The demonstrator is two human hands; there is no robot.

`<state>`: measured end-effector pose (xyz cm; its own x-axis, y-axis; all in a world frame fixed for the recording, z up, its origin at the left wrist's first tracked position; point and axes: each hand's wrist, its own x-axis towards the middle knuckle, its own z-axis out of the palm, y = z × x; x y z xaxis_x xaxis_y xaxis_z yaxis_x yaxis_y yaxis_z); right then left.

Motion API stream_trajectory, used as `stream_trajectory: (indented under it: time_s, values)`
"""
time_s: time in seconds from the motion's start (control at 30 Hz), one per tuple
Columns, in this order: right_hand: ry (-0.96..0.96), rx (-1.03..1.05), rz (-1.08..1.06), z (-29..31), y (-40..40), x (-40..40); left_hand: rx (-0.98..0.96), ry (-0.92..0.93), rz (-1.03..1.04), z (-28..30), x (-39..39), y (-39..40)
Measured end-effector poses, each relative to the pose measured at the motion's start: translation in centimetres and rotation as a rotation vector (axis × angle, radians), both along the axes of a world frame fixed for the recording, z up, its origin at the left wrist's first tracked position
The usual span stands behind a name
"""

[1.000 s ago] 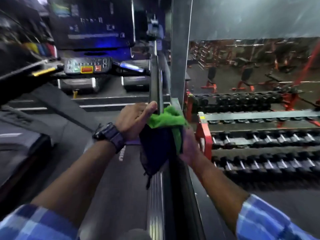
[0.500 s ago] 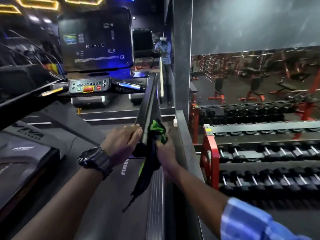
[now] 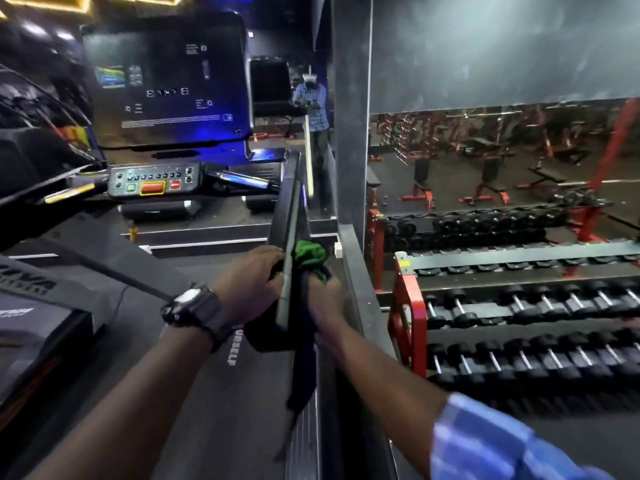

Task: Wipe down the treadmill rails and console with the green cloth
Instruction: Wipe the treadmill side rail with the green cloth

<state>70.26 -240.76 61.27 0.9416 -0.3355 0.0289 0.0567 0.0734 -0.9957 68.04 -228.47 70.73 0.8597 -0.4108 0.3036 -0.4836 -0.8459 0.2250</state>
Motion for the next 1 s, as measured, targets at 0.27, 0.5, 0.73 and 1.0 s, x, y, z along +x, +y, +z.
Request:
stream_trajectory:
  time_s: [0.27, 0.5, 0.73, 1.0]
  values:
    - [-0.169, -0.084, 0.111, -3.1, -1.5, -1.4, 0.126, 0.08, 0.079, 1.5, 3.6, -2.2]
    - [-0.187, -0.075, 0.088, 1.2, -1.3, 6.7, 0.228, 0.167, 0.211, 2.2, 7.7, -3.3]
    - [-0.213, 0.099, 0.131, -4.5, -0.9, 5.8, 0.307, 0.096, 0.266, 1.7, 10.6, -4.4]
    - [-0.351, 0.09, 0.173, -3.4, -1.6, 10.4, 0.278, -0.005, 0.299, 0.8, 11.0, -5.6]
